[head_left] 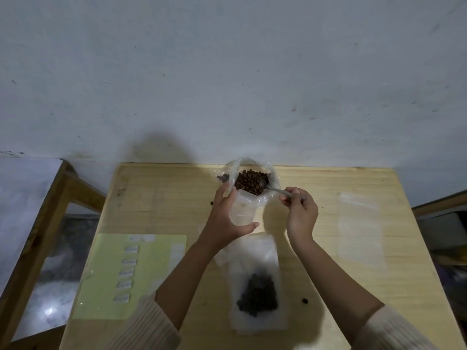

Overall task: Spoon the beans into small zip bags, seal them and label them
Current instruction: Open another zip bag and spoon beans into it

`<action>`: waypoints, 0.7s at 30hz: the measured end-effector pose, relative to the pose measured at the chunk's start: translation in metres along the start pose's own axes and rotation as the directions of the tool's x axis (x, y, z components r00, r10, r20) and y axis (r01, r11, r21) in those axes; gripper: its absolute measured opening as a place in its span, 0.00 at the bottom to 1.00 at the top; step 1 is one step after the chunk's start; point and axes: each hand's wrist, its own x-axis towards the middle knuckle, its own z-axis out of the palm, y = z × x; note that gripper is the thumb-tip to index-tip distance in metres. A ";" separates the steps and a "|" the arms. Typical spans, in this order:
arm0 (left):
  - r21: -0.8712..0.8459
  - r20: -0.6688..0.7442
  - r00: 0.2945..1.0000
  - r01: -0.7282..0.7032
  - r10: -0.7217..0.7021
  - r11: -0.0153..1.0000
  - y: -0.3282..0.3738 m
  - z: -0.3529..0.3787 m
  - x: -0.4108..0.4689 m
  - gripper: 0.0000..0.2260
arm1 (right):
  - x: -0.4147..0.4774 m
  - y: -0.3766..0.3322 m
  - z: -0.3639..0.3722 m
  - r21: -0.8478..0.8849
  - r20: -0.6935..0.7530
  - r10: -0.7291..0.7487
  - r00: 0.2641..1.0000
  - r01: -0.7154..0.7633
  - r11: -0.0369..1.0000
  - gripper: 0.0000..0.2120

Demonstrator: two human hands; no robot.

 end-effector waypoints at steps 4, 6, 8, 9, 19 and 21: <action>0.003 0.022 1.000 0.007 -0.008 1.000 0.000 -0.002 0.000 0.43 | 0.000 -0.003 0.012 0.167 0.069 0.182 0.981 -0.191 0.967 0.13; 0.002 0.020 1.000 0.015 -0.015 1.000 0.000 -0.002 0.000 0.42 | 0.001 -0.008 0.015 0.212 0.074 0.222 0.972 -0.233 0.949 0.13; 0.014 0.015 1.000 0.021 -0.021 1.000 -0.002 -0.003 0.001 0.43 | 0.003 -0.013 0.013 0.245 0.070 0.221 0.973 -0.231 0.941 0.13; 0.019 0.015 1.000 0.027 -0.028 0.999 -0.003 -0.003 0.002 0.43 | 0.004 -0.016 0.011 0.263 0.069 0.212 0.975 -0.222 0.939 0.13; 0.016 0.001 1.000 0.025 -0.025 1.000 -0.001 -0.003 0.006 0.41 | -0.006 -0.051 -0.027 0.229 0.063 0.067 0.996 -0.079 0.970 0.11; 0.045 -0.010 1.000 0.017 -0.017 0.999 0.000 -0.002 0.007 0.42 | -0.012 -0.051 -0.032 0.195 0.083 0.023 0.996 -0.039 0.980 0.11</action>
